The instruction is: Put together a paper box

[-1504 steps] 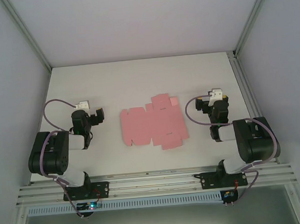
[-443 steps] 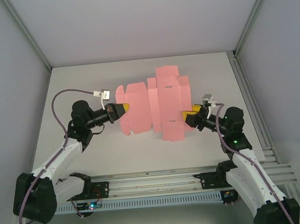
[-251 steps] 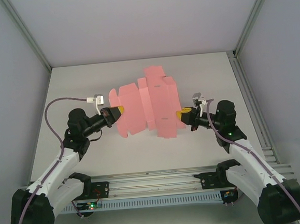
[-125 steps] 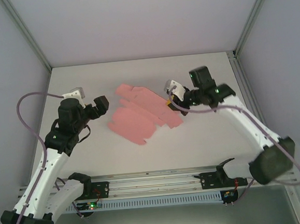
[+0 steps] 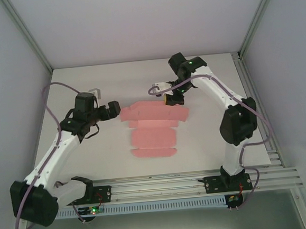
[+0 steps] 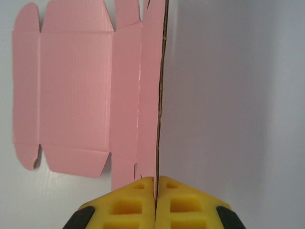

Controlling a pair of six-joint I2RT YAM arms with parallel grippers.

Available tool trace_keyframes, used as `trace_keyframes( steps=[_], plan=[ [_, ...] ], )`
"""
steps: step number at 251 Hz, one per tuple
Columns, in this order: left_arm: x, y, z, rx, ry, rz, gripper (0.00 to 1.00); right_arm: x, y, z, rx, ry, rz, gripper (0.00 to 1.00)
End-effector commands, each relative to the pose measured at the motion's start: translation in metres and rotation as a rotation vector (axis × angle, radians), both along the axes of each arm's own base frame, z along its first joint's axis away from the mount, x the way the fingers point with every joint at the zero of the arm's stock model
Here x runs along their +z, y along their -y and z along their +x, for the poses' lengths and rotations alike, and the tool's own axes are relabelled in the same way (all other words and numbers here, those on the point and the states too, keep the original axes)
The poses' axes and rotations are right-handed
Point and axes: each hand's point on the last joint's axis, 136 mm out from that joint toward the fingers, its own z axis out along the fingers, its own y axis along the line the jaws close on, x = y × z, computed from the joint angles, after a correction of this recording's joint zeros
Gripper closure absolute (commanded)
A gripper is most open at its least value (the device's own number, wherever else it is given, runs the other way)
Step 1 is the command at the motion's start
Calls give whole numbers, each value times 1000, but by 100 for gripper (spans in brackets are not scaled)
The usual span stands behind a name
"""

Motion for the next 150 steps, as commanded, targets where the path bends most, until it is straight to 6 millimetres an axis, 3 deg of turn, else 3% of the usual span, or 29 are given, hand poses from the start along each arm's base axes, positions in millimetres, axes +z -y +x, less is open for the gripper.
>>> trace_keyframes(
  steps=[1,30,76,150],
  plan=[
    [0,20,10,-133,62,-21,0,-12,-9,10,75,55,-57,100],
    [-12,28,16,-170,55,-35,0,-24,-21,29,67,173,-91,100],
    [-37,30,18,-192,-1,-21,0,-16,-39,47,0,328,34,100],
    [-47,40,21,-218,-43,-62,0,-28,-31,31,-8,267,47,100]
  ],
)
